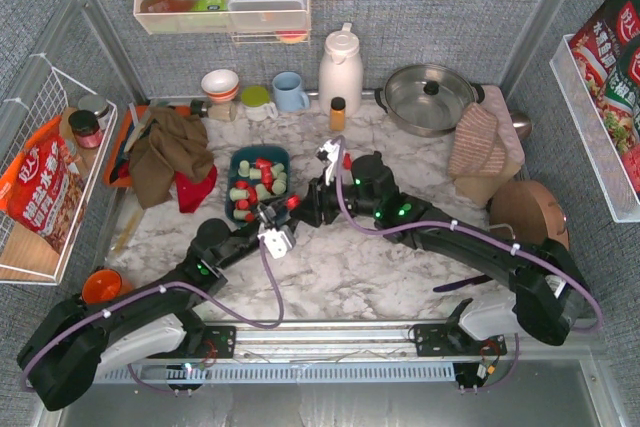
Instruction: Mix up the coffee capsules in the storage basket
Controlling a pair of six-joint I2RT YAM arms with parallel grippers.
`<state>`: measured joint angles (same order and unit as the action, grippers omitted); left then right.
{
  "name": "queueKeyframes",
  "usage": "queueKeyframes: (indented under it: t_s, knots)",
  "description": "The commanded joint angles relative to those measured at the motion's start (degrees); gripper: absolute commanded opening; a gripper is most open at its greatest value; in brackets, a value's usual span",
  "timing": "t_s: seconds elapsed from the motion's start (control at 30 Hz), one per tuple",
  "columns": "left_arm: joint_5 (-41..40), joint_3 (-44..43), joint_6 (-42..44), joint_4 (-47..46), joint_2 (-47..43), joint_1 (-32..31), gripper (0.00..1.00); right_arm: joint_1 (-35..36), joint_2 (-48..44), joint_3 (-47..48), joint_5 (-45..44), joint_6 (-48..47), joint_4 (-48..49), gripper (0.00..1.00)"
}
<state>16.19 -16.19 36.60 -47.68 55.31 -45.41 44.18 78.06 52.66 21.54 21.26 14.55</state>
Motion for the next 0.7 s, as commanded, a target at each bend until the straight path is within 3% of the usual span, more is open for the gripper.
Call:
queueKeyframes:
  t_s: [0.0, 0.2, 0.37, 0.5, 0.67]
  knots:
    - [-8.22, -1.96, -4.3, 0.51, 0.6, -0.05, 0.36, -0.04, -1.91, 2.77, -7.01, -0.84, -5.34, 0.48]
    - [-18.33, -6.88, -12.2, 8.3, 5.86, 1.81, 0.31, -2.68, -1.07, 8.53, -23.72, -3.32, -16.95, 0.5]
    - [-23.1, -12.3, -21.86, 19.98, 8.99, 3.45, 0.26, -7.6, 3.15, 11.71, -30.94, -2.23, -23.43, 0.5]
    - [-25.4, -13.01, -32.15, 28.36, 8.52, 3.62, 0.34, -11.57, 9.43, 15.2, -31.38, -2.55, -26.31, 0.54]
    - [-23.38, -10.56, -38.67, 33.7, 5.12, 3.65, 0.4, -15.48, 20.63, 21.9, -31.8, -3.03, -27.77, 0.64]
